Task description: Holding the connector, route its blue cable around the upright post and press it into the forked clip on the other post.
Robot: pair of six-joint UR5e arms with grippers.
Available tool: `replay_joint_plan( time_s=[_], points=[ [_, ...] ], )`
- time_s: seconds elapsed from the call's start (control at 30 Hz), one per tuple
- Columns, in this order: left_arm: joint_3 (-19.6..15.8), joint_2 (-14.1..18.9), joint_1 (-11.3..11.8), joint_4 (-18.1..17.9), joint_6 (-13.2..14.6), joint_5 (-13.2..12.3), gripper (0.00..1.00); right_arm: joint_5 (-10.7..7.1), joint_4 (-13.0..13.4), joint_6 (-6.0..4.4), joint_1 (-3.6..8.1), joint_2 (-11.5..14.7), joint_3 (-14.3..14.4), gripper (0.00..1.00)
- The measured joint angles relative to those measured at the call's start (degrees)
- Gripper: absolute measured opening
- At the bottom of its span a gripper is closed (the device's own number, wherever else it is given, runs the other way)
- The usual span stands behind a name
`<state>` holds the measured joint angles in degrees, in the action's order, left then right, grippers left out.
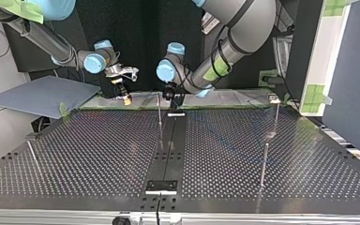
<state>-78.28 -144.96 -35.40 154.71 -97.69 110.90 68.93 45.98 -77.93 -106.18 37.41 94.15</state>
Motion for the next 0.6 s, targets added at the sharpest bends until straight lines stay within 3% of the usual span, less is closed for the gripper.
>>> replay_joint_plan(
  time_s=[0.6],
  points=[
    [0.31,-1.44,1.28,-0.72,-1.61,-1.73,0.02,-0.1,-0.09,-0.22,-0.24,-0.02,-0.06,0.0]
  ],
)
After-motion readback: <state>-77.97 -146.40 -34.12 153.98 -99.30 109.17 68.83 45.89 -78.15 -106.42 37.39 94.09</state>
